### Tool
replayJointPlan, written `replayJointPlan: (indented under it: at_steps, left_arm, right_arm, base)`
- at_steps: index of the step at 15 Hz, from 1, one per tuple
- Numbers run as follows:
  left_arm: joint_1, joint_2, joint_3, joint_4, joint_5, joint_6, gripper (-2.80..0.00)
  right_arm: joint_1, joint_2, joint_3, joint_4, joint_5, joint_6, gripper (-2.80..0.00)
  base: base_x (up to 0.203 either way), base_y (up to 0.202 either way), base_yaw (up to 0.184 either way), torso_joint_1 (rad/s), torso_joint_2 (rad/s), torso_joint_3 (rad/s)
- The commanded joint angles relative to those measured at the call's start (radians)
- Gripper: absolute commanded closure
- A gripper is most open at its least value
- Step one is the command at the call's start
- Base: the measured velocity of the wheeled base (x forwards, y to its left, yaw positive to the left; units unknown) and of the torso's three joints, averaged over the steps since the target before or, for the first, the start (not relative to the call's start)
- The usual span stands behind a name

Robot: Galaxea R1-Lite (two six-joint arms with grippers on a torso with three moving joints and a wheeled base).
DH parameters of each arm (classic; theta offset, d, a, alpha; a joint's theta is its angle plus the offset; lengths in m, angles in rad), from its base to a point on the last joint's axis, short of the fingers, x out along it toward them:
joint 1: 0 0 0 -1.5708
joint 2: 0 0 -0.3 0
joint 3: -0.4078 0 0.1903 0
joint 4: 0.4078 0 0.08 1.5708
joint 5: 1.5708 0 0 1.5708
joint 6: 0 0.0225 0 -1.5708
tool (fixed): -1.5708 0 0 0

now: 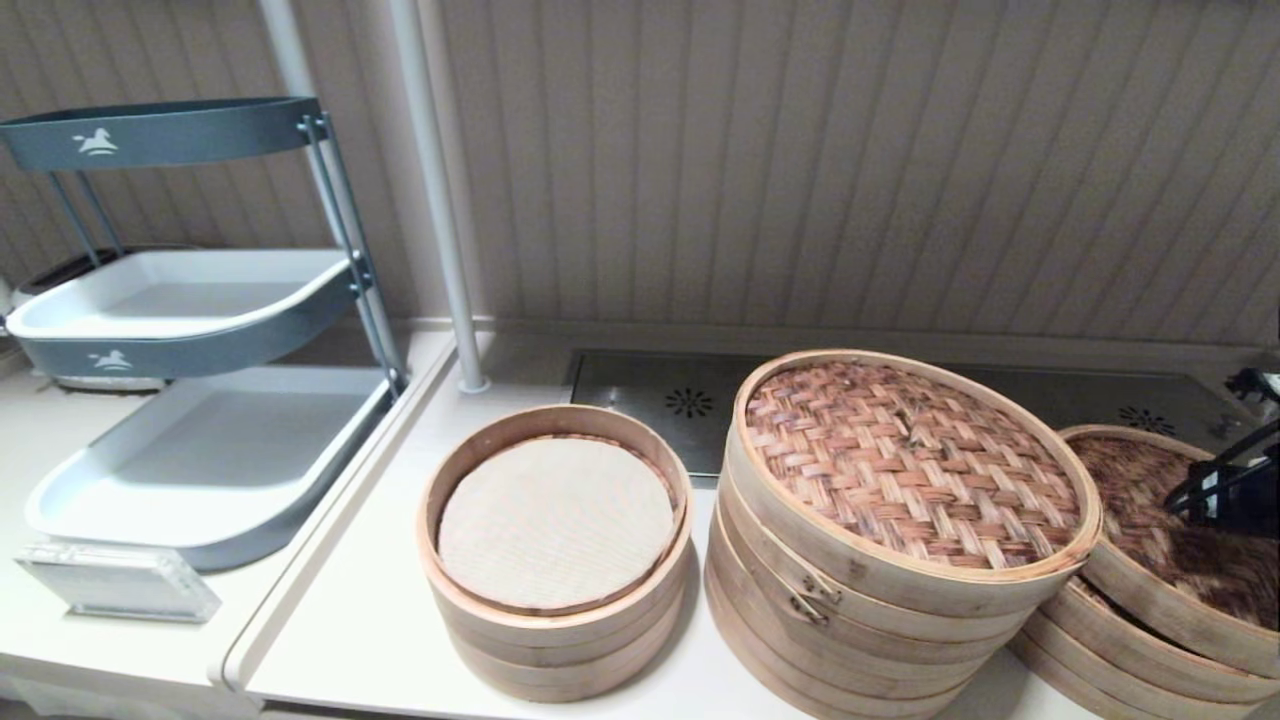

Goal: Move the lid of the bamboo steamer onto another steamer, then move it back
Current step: Pick up the steamer

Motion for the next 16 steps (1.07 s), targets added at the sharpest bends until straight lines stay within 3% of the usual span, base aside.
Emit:
replayJointPlan:
  at_steps: [1,16]
  left_arm:
    - [0.000,-0.002,0.025,-0.001,-0.001,0.000,0.00]
    - [0.000,-0.002,0.025,-0.001,0.000,0.000,0.00]
  right_arm:
    - [-0.002,0.008,0.007,0.007,0.008,-0.001,0.00]
    - [-0.006,-0.057,-0.007,0.006,0.011,0.009,0.00]
  base:
    - [0.000,0.000,0.000,0.000,0.00,0.000]
    - [0.000,0.000,0.000,0.000,0.00,0.000]
